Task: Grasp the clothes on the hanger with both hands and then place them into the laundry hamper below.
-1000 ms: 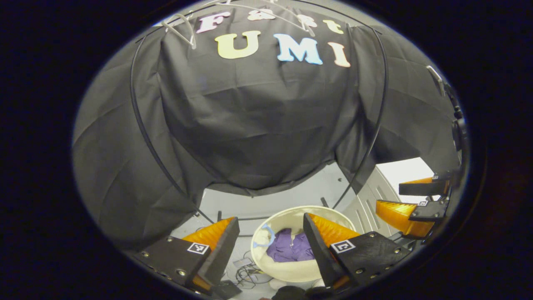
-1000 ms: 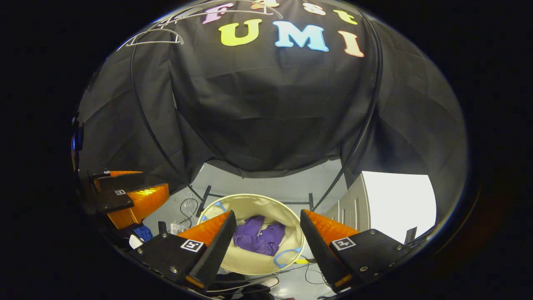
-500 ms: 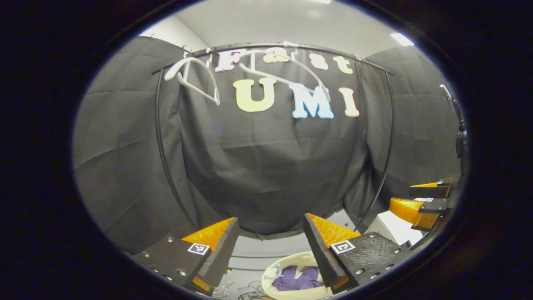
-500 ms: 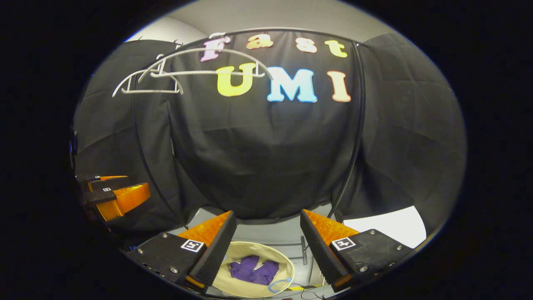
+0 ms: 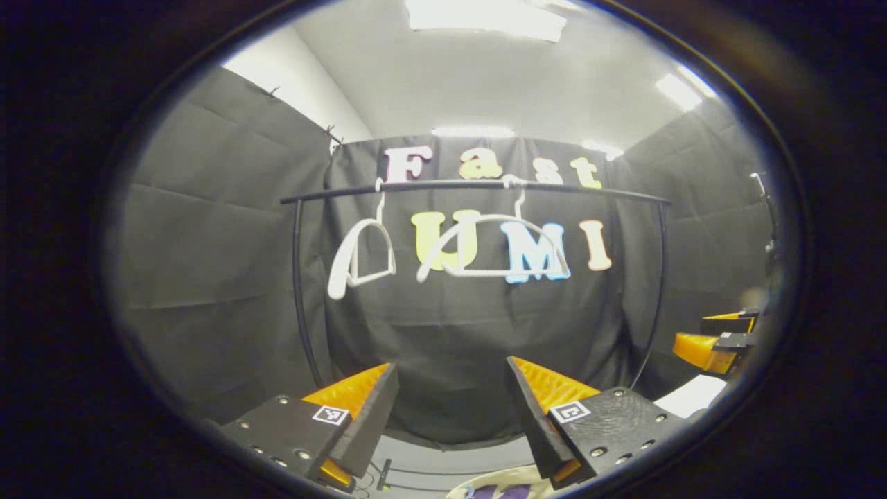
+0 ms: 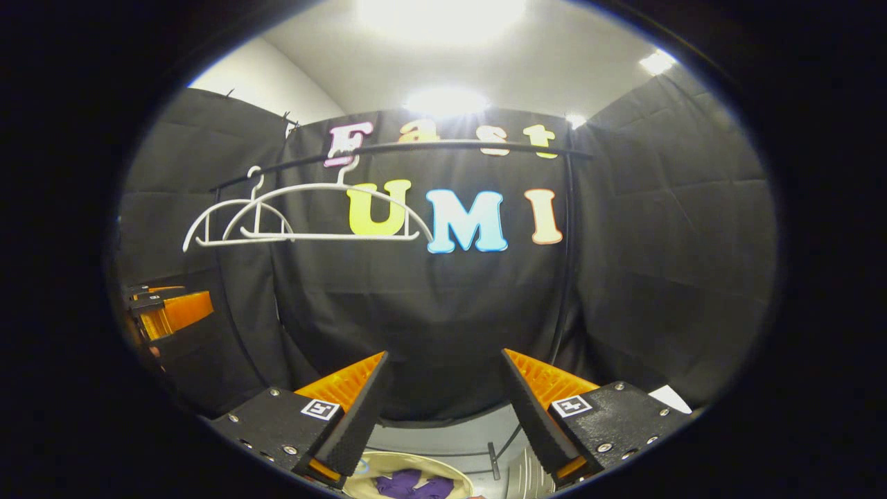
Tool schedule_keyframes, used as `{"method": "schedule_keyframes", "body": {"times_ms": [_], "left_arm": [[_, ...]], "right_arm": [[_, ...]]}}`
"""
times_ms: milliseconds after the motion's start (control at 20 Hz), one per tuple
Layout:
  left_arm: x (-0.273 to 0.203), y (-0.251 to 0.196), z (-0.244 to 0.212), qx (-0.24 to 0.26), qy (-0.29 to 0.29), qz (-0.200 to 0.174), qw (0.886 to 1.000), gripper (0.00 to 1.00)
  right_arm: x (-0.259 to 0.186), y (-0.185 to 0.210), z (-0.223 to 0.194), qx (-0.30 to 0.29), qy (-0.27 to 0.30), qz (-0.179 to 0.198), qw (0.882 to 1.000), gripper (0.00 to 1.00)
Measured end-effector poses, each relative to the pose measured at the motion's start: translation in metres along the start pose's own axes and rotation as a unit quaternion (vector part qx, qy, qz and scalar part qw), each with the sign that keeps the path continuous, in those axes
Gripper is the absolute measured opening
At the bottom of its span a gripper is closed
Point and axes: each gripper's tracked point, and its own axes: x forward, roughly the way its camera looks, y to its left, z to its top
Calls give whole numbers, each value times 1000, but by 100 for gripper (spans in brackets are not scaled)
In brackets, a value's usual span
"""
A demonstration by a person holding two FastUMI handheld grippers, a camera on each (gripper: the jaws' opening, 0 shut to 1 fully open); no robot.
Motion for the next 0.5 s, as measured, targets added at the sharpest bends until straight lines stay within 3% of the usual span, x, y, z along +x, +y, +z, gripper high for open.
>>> {"method": "schedule_keyframes", "body": {"times_ms": [450, 500], "left_arm": [[-21, 29, 22, 10, -28, 37, 999, 95], [-23, 31, 22, 10, -30, 39, 999, 82]], "right_arm": [[-23, -12, 50, -8, -78, -24, 997, 95], [-24, -11, 50, -8, -79, -23, 997, 93]]}}
